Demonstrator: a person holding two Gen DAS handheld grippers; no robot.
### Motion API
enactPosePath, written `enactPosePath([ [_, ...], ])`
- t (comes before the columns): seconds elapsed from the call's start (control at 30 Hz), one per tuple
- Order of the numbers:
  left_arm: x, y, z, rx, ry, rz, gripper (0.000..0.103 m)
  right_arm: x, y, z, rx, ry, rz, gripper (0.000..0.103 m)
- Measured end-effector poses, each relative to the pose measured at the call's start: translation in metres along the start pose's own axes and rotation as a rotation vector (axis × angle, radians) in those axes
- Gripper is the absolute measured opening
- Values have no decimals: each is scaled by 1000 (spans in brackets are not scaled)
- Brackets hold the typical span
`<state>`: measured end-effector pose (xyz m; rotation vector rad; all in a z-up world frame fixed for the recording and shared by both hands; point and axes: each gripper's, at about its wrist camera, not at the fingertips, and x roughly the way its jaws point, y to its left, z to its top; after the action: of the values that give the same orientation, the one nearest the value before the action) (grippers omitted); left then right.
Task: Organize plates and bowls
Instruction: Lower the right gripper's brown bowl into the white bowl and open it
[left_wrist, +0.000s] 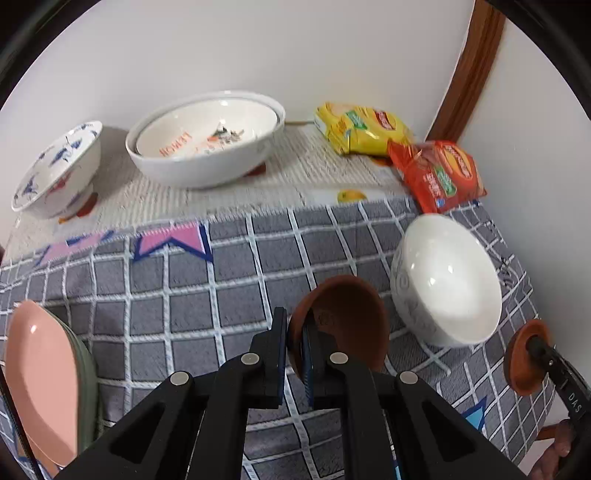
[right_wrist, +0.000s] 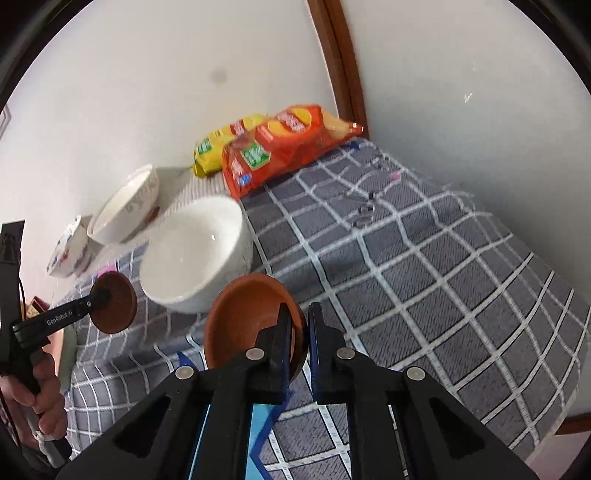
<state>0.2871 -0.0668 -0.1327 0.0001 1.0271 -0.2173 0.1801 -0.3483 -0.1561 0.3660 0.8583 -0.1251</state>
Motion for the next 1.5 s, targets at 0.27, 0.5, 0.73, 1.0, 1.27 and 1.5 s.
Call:
enactPosePath([
  [0.27, -11, -1, 30, 15, -49, 36, 8, -10, 26, 34, -40, -62, 37, 9],
  [0.5, 0, -7, 51, 33, -57, 27, 8, 10, 46, 55, -37, -57, 68, 9],
  [0.73, 27, -8, 57, 53, -42, 12, 8, 38, 65, 56, -56, -21, 52, 9],
  [1.0, 49, 3, 56, 47, -15, 12, 8, 64, 76, 54, -95, 14, -11, 9],
  [1.27, 47, 13, 60, 27, -39, 37, 8, 79, 86, 49, -120, 49, -38, 9],
  [1.5, 47, 8, 58, 48, -51, 55, 8, 85, 89, 45, -131, 70, -38, 9],
])
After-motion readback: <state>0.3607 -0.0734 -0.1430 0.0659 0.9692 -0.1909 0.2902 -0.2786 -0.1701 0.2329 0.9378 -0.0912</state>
